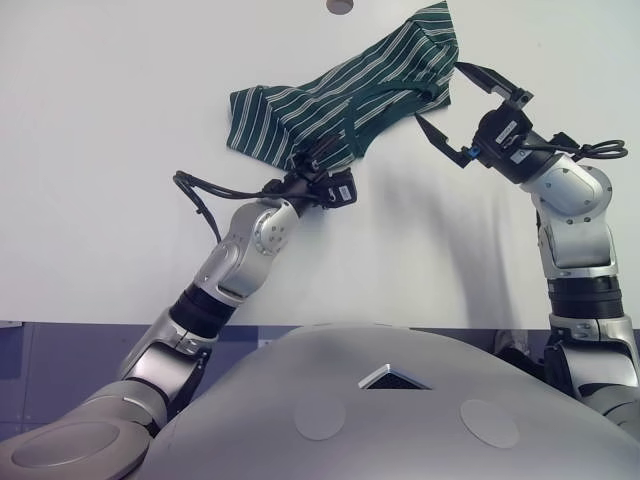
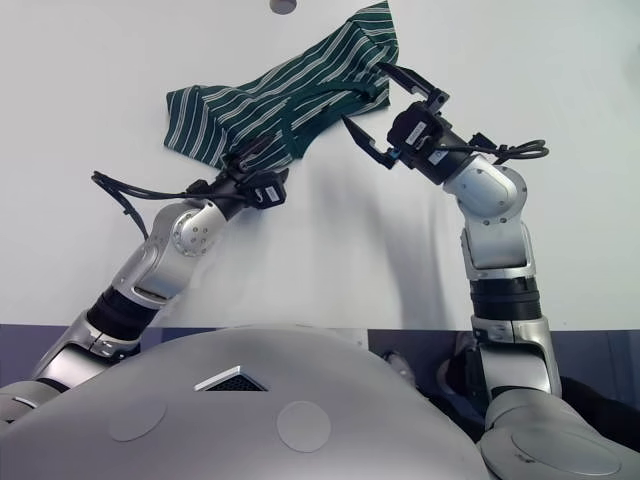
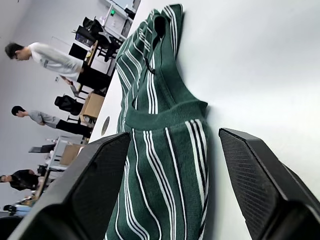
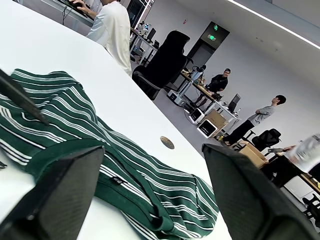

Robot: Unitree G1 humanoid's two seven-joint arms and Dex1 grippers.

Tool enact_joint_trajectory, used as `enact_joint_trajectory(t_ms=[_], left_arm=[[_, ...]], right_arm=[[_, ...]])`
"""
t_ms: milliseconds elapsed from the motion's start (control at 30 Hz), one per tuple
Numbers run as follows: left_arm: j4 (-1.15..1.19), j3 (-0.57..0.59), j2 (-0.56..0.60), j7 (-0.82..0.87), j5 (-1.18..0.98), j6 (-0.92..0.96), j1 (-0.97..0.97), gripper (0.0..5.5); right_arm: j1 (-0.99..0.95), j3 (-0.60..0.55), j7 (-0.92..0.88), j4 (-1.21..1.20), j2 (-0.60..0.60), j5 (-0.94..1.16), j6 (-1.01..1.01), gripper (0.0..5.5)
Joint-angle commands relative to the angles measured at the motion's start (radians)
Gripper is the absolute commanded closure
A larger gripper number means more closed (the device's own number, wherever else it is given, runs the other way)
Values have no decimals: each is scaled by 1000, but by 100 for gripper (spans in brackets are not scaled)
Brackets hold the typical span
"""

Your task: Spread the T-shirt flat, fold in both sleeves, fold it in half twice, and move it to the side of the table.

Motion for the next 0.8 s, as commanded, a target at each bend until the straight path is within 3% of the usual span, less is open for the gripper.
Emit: enact_joint_trajectory(t_ms=[33, 500, 800], left_arm=[[27, -6, -11, 29, 28, -24, 3, 300], [54, 43, -25, 72, 10, -73, 4, 541], [-54, 164, 56, 43, -139, -248, 29, 546]], right_arm=[[-44, -9, 1, 26, -5, 3, -3, 182], [-72, -16, 1, 64, -9, 3, -33, 182], [-114, -10, 3, 287, -108, -125, -239, 182]])
